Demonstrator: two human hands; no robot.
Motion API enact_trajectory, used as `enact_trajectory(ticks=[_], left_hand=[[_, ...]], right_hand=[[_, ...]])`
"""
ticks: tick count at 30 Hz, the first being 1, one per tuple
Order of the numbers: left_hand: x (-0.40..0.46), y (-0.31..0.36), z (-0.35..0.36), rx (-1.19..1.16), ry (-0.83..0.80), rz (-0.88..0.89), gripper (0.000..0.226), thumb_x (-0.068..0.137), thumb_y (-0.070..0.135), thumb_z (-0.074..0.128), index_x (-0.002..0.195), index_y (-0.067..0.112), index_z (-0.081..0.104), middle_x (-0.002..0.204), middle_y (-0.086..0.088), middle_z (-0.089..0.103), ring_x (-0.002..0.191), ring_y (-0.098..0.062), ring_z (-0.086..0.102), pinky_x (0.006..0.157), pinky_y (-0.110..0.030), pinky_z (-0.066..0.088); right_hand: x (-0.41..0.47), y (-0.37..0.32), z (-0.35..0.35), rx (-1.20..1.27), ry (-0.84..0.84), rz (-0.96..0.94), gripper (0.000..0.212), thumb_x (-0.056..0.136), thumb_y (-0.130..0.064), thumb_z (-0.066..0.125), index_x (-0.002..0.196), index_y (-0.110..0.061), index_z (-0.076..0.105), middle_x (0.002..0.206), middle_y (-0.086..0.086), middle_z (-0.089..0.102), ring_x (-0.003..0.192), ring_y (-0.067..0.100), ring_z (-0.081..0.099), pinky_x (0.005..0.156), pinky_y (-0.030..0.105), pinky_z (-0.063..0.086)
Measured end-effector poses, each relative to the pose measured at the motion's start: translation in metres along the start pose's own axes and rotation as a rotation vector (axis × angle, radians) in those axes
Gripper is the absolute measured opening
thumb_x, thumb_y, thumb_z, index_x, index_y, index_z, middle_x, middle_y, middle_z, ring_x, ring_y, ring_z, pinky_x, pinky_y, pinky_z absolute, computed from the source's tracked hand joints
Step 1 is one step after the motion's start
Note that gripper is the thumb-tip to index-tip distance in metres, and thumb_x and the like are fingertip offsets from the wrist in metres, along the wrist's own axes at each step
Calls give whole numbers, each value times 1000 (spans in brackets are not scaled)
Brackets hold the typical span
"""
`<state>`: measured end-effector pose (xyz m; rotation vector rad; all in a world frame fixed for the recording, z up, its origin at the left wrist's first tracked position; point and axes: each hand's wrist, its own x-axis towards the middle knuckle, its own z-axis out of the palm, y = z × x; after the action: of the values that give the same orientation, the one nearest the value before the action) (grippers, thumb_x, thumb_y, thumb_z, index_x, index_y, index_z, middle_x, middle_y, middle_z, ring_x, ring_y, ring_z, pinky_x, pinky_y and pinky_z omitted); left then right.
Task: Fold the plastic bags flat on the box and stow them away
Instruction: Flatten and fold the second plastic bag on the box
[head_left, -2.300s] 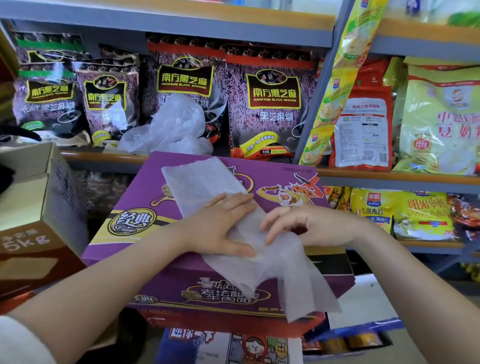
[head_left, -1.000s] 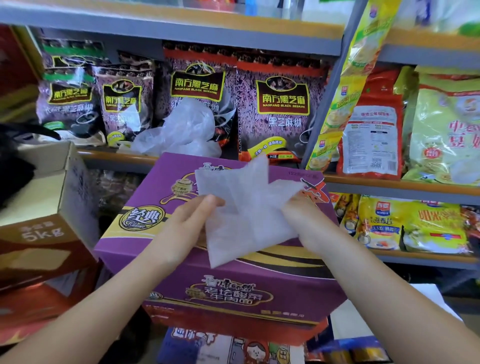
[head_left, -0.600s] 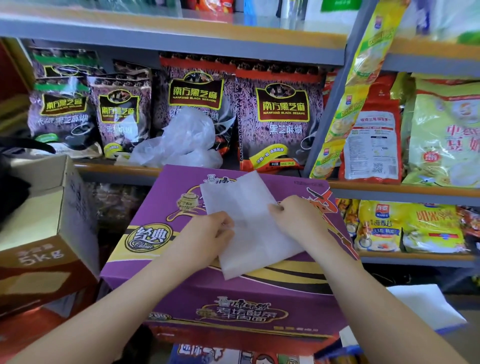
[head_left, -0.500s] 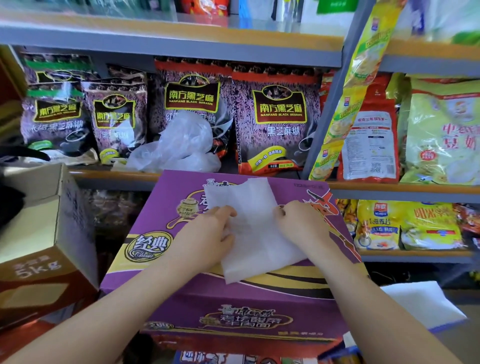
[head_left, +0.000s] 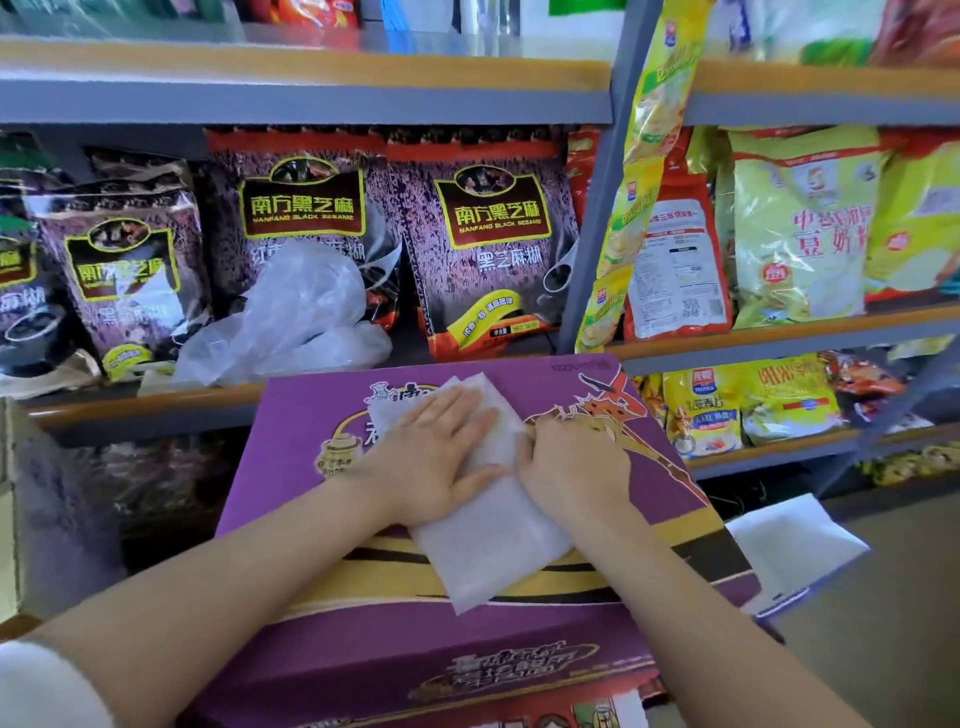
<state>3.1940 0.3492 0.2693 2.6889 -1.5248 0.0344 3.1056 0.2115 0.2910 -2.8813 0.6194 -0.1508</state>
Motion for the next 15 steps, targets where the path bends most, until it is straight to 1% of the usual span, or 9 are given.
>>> enact_trajectory(ticks=[2,4,6,7,9,10,11,13,15], left_hand=[[1,-8,1,-67,-64,-37,117,51,84,-26,147,25,3,156,-3,-7,143,-17,-11,115,-33,-5],[2,-11,-1,-94,-120,-58,120,45,87,-25,147,28,-3,155,0,-14,142,-16,-14,114,-34,-5],[4,-12,0,-126,-115,-86,119,46,91,-17,147,28,-5,155,1,-15,143,-19,-12,115,-37,-2],[3,-13,1,-155,-76,-109,116,52,91,-7,147,25,-1,156,-2,-10,143,-22,-5,115,-40,4],[2,-14,1,-219,94,-152,99,69,76,13,143,11,23,150,-13,21,135,-31,26,108,-43,27],[1,-15,1,-214,192,-155,86,75,66,21,134,6,39,136,-17,39,120,-34,42,99,-43,38],[0,-16,2,-183,278,-144,73,80,58,27,120,3,51,120,-17,49,104,-34,51,88,-42,44],[1,-19,4,-165,314,-118,58,84,47,28,101,2,61,102,-15,56,86,-31,54,79,-42,48],[2,-21,4,-189,261,-81,57,87,42,26,101,2,63,103,-16,60,89,-32,56,83,-45,48]], right_hand=[[0,1,0,15,-11,24,31,98,-28,33,112,-12,57,112,10,61,105,31,56,70,34,36],[0,2,1,36,-3,46,33,99,-29,32,109,-12,58,109,10,61,102,30,57,69,33,36],[0,1,2,40,2,65,31,98,-28,33,108,-12,57,107,9,61,101,29,57,69,33,36],[0,1,3,40,2,74,29,97,-27,34,108,-12,57,107,8,60,100,29,57,69,33,36],[-1,2,4,50,12,91,27,97,-25,35,105,-13,57,105,8,60,98,29,57,68,32,37],[-1,3,5,66,24,98,26,97,-25,34,103,-13,56,103,7,60,96,28,57,67,32,37],[-2,3,6,88,39,101,27,97,-26,33,102,-13,56,101,7,60,95,28,57,66,32,37],[-4,5,7,126,77,94,28,98,-29,32,103,-13,54,98,6,60,93,28,57,64,32,37],[-5,7,7,147,103,71,26,98,-29,33,105,-13,52,95,5,60,88,26,56,60,30,36]])
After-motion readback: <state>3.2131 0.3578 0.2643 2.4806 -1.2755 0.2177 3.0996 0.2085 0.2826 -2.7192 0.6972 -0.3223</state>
